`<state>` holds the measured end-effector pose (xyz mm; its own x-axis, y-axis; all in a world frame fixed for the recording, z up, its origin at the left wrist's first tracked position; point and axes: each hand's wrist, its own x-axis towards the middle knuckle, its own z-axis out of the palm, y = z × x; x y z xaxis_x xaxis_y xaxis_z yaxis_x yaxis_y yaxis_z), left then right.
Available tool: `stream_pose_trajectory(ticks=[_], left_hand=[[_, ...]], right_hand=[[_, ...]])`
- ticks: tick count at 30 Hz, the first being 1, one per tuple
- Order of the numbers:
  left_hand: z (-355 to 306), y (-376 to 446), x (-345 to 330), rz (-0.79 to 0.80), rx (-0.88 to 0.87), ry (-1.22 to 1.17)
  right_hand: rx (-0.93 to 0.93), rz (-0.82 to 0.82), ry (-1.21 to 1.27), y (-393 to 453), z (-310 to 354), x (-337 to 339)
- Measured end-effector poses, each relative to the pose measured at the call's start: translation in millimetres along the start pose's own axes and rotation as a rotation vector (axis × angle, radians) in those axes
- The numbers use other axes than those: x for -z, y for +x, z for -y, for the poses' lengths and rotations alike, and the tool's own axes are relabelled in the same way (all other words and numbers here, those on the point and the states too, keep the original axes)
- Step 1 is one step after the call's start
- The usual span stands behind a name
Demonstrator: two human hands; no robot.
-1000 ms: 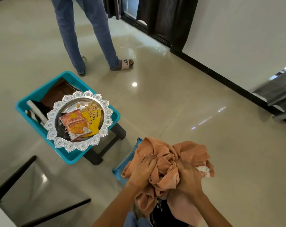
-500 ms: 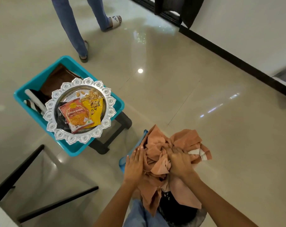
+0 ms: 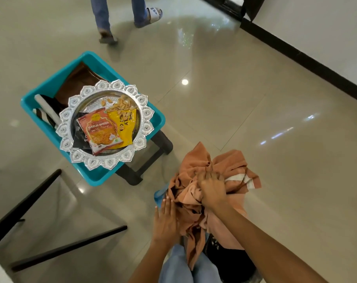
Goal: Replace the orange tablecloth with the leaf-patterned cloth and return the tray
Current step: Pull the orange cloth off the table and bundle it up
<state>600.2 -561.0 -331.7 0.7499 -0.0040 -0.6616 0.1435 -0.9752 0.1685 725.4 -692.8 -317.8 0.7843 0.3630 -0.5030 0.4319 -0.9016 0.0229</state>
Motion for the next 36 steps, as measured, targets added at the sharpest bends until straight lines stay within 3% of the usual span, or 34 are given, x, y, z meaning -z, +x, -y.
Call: stream_pose_trajectory(ticks=[2,8,12,17,21,24,30,33,36], left_hand=[[-0.8,2.0,-4.5,-0.067,0.005,0.031],[10.2,4.7,-51.7,0.011,0.009,0.05],[15.7,-1.6,-52.7,-0.054,0.025,0.015],[15.0,-1.8,-54.4,-0.091,-0.001,-0.039],[7.6,-3.8,-47.1,-0.089,-0.011,-0.096],[-1.7,-2.3,-33.9,-0.159,-0.007,-0.122],[-9.0,-8.1,-0.3,-0.306,-0.002,-0.248],[-12.4,-36.8,43.8,-0.426,-0.024,-0.328],[-15.5,-81.7,98.8,-0.595,-0.055,-0.372]], right_hand=[[0.026,0.0,-0.027,6.9,8.9,-8.6],[0.111,-0.005,-0.021,2.8,27.0,-39.8],[0.14,-0.07,0.071,-11.7,30.5,-59.1],[0.104,-0.179,0.134,-25.2,25.3,-69.4],[0.058,-0.123,0.218,-33.8,21.4,-78.1],[0.042,-0.149,0.27,-42.0,21.5,-63.6],[0.032,-0.403,0.242,-58.3,23.1,-14.8],[0.01,-0.521,0.387,-72.6,24.8,21.7],[-0.097,-0.539,0.592,-99.3,31.3,82.3]])
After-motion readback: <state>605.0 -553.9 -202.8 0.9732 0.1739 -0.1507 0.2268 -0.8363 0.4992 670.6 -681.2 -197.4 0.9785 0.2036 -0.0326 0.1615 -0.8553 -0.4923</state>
